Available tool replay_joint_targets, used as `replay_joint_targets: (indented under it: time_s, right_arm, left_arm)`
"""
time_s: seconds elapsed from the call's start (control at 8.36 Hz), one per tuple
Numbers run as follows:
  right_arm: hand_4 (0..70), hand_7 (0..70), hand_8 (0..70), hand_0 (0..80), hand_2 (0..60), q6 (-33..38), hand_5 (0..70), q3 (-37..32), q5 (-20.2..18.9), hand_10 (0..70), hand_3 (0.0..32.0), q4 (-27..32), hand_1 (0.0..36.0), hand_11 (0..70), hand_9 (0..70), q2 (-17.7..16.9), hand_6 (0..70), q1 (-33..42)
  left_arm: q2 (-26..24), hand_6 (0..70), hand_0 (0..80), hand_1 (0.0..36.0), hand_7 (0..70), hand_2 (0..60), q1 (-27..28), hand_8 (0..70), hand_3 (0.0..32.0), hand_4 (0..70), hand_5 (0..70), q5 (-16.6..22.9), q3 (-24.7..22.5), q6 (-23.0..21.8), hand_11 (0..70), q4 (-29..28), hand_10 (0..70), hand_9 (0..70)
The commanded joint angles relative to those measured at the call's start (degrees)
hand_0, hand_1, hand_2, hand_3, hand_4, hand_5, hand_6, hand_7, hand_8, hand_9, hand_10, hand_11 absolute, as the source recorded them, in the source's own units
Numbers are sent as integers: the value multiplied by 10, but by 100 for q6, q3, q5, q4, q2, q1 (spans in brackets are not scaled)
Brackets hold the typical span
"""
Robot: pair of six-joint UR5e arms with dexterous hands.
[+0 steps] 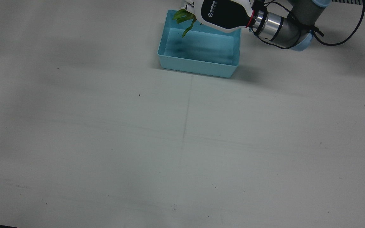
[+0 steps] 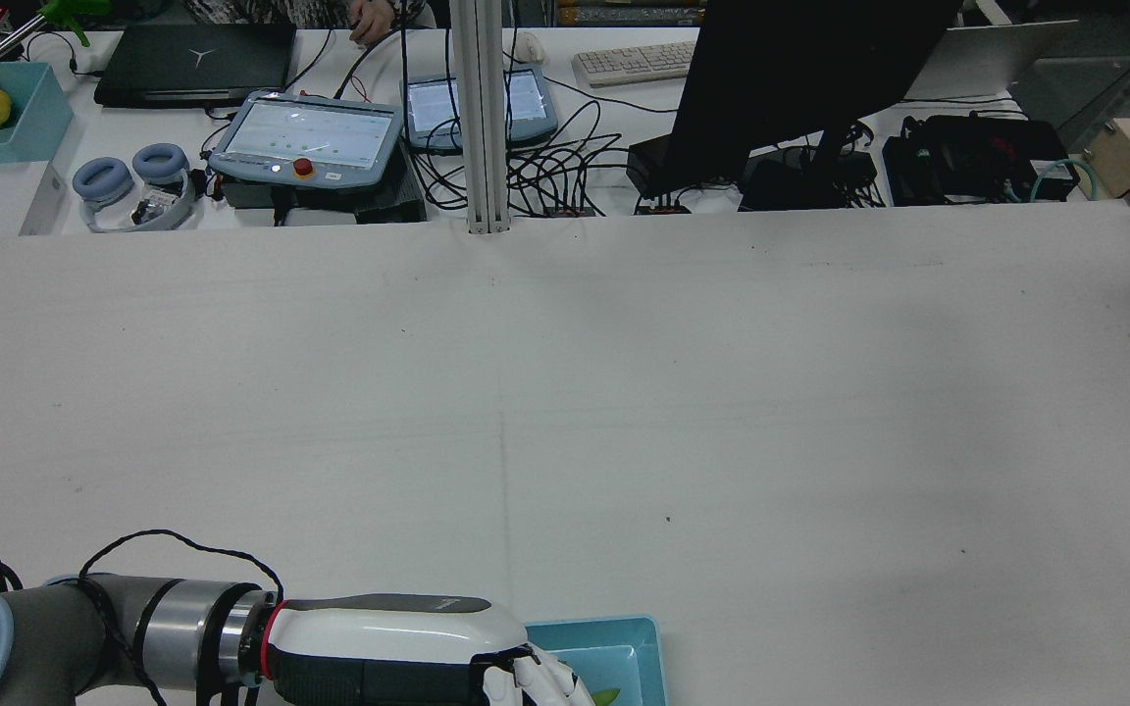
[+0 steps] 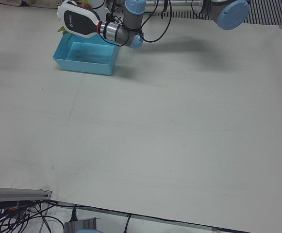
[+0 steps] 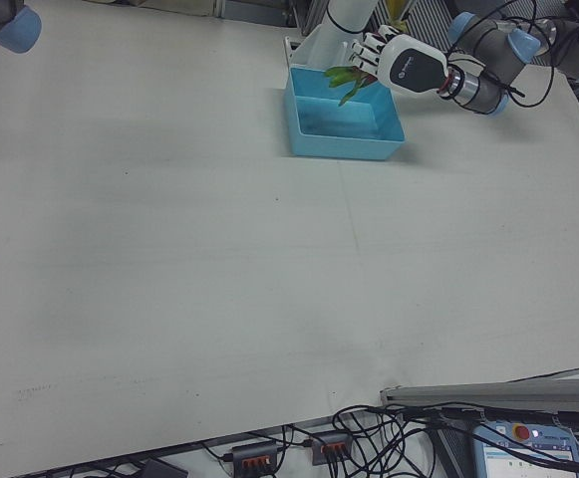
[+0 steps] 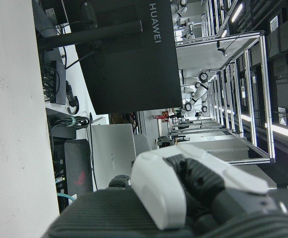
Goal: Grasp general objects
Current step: 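Lower the fruit into the blue tray and open the left hand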
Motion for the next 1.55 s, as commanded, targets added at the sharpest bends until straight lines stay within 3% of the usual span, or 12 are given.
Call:
replay_joint_targets:
  time_s: [0.0, 0.12, 0.36, 0.48, 0.6, 0.84, 0.96, 1.08, 1.2, 1.32, 1.43]
  right_arm:
    - [0, 0, 0, 0, 0, 0, 0, 0, 0, 0, 0, 0, 0, 0, 0, 0, 0, 0]
    - [0, 0, 0, 0, 0, 0, 0, 0, 0, 0, 0, 0, 0, 0, 0, 0, 0, 0]
    - [0, 0, 0, 0, 0, 0, 0, 0, 0, 0, 0, 0, 0, 0, 0, 0, 0, 0]
    - [0, 0, 0, 0, 0, 0, 0, 0, 0, 0, 0, 0, 0, 0, 0, 0, 0, 0]
    - [0, 0, 0, 0, 0, 0, 0, 0, 0, 0, 0, 0, 0, 0, 0, 0, 0, 0]
    - [0, 0, 0, 0, 0, 0, 0, 0, 0, 0, 0, 0, 0, 0, 0, 0, 0, 0]
    - [0, 0, 0, 0, 0, 0, 0, 0, 0, 0, 0, 0, 0, 0, 0, 0, 0, 0]
    - [0, 0, 0, 0, 0, 0, 0, 0, 0, 0, 0, 0, 0, 0, 0, 0, 0, 0]
    - [0, 0, 0, 0, 0, 0, 0, 0, 0, 0, 0, 0, 0, 0, 0, 0, 0, 0]
    - [0, 0, 0, 0, 0, 0, 0, 0, 0, 0, 0, 0, 0, 0, 0, 0, 0, 0]
    - [0, 0, 0, 0, 0, 0, 0, 0, 0, 0, 0, 0, 0, 0, 0, 0, 0, 0]
  left_arm:
    - [575, 457, 800, 360, 700, 600, -46, 81, 0, 423, 700, -2, 2, -158, 269, -713, 150, 136]
    - [575, 399, 800, 360, 691, 600, -37, 69, 0, 314, 700, -2, 2, -158, 201, -722, 101, 124]
    - [549, 264, 800, 360, 562, 600, -28, 42, 0, 138, 700, -10, -7, -166, 82, -722, 16, 98]
    - [540, 281, 800, 360, 609, 600, -2, 46, 0, 151, 700, -10, -16, -166, 57, -722, 3, 107]
    - [531, 262, 800, 360, 588, 600, 16, 42, 0, 138, 700, -10, -24, -175, 24, -704, 0, 103]
    - [522, 198, 800, 360, 520, 600, 33, 29, 0, 27, 700, -37, -33, -166, 49, -695, 0, 90]
    - [488, 226, 800, 360, 587, 600, -10, 35, 0, 38, 700, -63, -25, -175, 75, -634, 10, 103]
    - [479, 272, 800, 360, 699, 600, -141, 44, 0, 85, 700, -89, -33, -193, 124, -434, 44, 125]
    - [487, 404, 800, 360, 700, 600, -621, 70, 0, 234, 700, -368, 28, -219, 182, -101, 88, 168]
    - [505, 700, 800, 360, 700, 600, -1061, 132, 0, 483, 700, -545, 167, -219, 399, 42, 243, 186]
    - [479, 700, 800, 360, 700, 600, -1431, 174, 0, 518, 700, -564, 578, -219, 523, 87, 339, 213]
